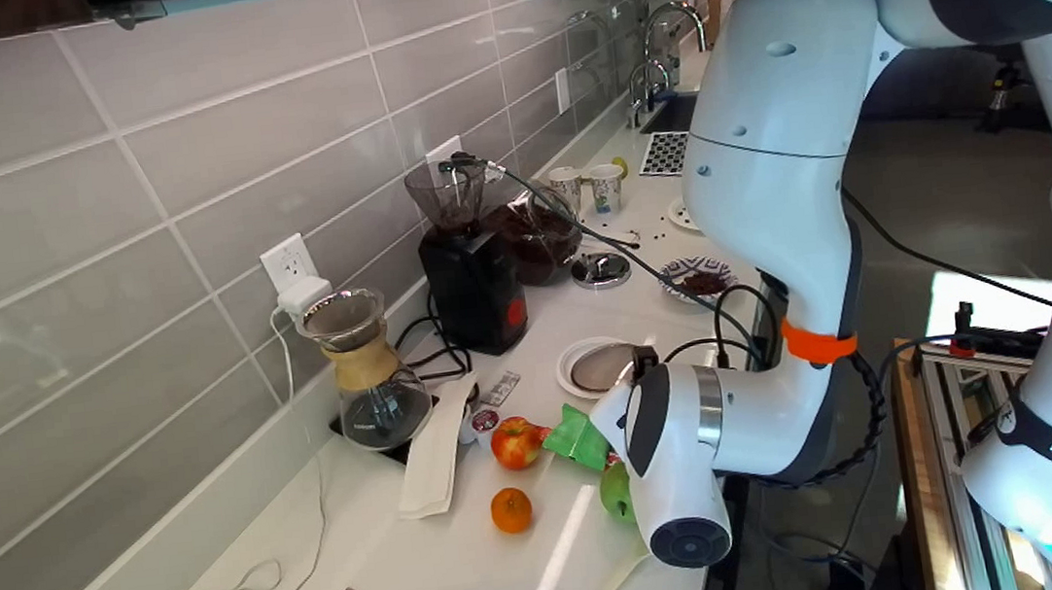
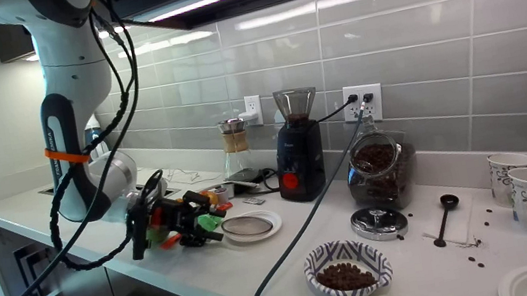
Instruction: Pick up the clear lid on the white plate and put it on the black machine
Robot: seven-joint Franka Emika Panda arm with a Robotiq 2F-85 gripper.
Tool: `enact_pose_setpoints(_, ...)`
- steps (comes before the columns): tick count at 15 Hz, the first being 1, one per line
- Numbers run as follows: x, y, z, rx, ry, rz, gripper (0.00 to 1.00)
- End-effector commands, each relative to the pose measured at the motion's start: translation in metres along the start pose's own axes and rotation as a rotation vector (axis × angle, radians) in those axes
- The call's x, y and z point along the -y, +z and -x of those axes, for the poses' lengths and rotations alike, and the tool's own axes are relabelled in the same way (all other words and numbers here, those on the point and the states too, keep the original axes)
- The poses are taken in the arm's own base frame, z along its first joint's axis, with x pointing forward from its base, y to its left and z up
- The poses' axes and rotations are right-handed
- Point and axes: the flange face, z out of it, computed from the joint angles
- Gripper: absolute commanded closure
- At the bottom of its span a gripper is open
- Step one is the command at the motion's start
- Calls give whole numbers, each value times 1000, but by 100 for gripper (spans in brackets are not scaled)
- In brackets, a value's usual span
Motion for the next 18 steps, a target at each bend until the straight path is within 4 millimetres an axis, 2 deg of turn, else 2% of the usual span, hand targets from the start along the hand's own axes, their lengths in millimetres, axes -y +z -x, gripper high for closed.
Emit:
enact_pose_setpoints(1,7,5,0,35,34,-34,2)
enact_pose_setpoints(9,-5,10,-2,4,-14,-59,1)
enact_pose_setpoints(18,-25,17,-1,-83,-140,-187,0)
